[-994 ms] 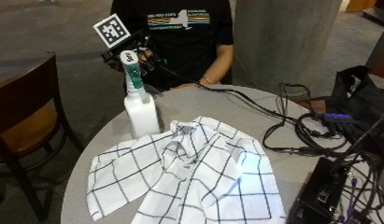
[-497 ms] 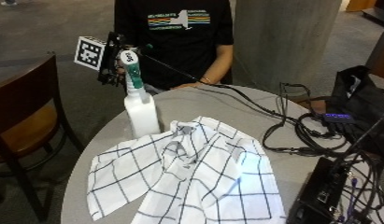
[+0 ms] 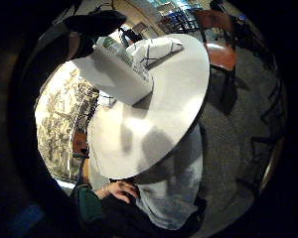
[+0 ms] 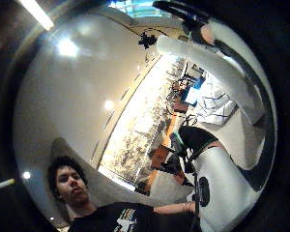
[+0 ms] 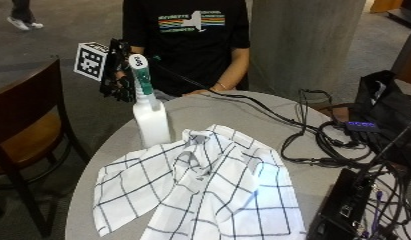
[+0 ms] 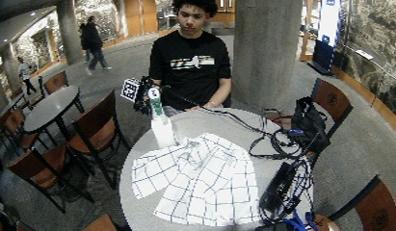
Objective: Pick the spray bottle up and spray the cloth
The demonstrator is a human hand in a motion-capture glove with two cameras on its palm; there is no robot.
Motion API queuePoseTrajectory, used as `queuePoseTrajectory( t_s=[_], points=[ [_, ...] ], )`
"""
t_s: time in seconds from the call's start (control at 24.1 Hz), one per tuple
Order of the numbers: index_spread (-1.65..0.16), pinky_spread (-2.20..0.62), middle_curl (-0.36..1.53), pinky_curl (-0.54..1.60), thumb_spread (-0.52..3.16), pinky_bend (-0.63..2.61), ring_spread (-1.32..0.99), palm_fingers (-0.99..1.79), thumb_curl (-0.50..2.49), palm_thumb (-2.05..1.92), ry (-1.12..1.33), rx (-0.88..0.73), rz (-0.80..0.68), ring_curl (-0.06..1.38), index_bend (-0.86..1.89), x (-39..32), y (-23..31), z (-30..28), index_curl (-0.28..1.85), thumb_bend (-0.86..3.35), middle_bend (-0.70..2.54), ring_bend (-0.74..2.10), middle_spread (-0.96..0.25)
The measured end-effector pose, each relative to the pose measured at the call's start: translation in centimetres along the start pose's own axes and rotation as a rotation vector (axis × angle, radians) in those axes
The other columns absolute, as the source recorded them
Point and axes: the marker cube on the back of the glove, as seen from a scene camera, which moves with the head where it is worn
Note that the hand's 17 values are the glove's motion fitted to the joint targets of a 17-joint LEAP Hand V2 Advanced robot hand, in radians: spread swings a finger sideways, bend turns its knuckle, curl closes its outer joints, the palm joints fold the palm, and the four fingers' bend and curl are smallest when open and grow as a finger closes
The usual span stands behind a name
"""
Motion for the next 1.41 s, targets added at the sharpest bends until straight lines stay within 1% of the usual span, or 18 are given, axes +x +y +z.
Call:
queuePoseTrajectory(
  t_s=[0.12, 0.33, 0.46, 0.54, 0.62, 0.75, 1.08, 1.2, 1.33, 1.37, 1.41],
  points=[
    [-0.36, 0.2, 0.37, 0.38, 1.0, 0.43, -0.04, 0.61, 0.4, 0.84, 0.005, 0.001, 0.007, 0.36, 0.05, 0.0, -0.9, 0.3, 0.21, 0.01, 0.17, 0.36, -0.02],
    [-0.36, 0.19, 0.36, 0.39, 0.98, 0.53, -0.03, 0.64, 0.43, 0.93, 0.11, 0.069, -0.006, 0.36, 0.05, 0.1, -2.6, 0.9, 0.19, 0.02, 0.18, 0.39, -0.01],
    [-0.3, 0.11, 0.36, 0.37, 0.96, 0.5, -0.05, 0.85, 0.46, 1.02, 0.117, 0.117, -0.015, 0.34, 0.2, 0.2, -2.8, 0.8, 0.23, 0.06, 0.2, 0.38, -0.03],
    [-0.28, -0.04, 0.37, 0.37, 0.81, 0.5, -0.1, 1.13, 0.5, 1.1, 0.098, 0.138, -0.019, 0.33, 0.34, 0.1, -2.8, 0.7, 0.28, 0.07, 0.19, 0.36, -0.07],
    [-0.27, -0.11, 0.39, 0.38, 0.71, 0.49, -0.12, 1.24, 0.53, 1.14, 0.082, 0.159, -0.026, 0.35, 0.39, 0.0, -2.9, 0.6, 0.3, 0.08, 0.22, 0.38, -0.09],
    [-0.26, -0.16, 0.43, 0.42, 0.58, 0.53, -0.15, 1.32, 0.57, 1.2, 0.059, 0.193, -0.042, 0.4, 0.39, -0.1, -2.9, 0.5, 0.35, 0.1, 0.3, 0.43, -0.11],
    [-0.24, -0.23, 0.49, 0.46, 0.28, 0.57, -0.17, 1.3, 0.63, 1.23, 0.028, 0.194, -0.033, 0.46, 0.43, -0.2, -2.9, 0.7, 0.42, 0.07, 0.38, 0.5, -0.15],
    [-0.23, -0.25, 0.51, 0.46, 0.21, 0.54, -0.18, 1.27, 0.65, 1.22, 0.006, 0.186, -0.023, 0.47, 0.44, -0.1, -2.7, 0.7, 0.45, 0.05, 0.41, 0.51, -0.15],
    [-0.2, -0.25, 0.5, 0.45, 0.25, 0.5, -0.16, 1.14, 0.65, 1.14, 0.002, 0.163, -0.008, 0.46, 0.43, 0.1, -2.6, 0.9, 0.46, -0.03, 0.38, 0.46, -0.13],
    [-0.2, -0.22, 0.5, 0.45, 0.29, 0.52, -0.15, 1.05, 0.64, 1.13, 0.009, 0.151, -0.003, 0.45, 0.38, 0.1, -2.7, 1.0, 0.45, -0.04, 0.35, 0.44, -0.12],
    [-0.2, -0.21, 0.49, 0.45, 0.3, 0.52, -0.15, 1.04, 0.65, 1.12, 0.02, 0.135, 0.003, 0.45, 0.35, 0.1, -2.8, 1.1, 0.45, -0.03, 0.33, 0.43, -0.12]
  ],
)
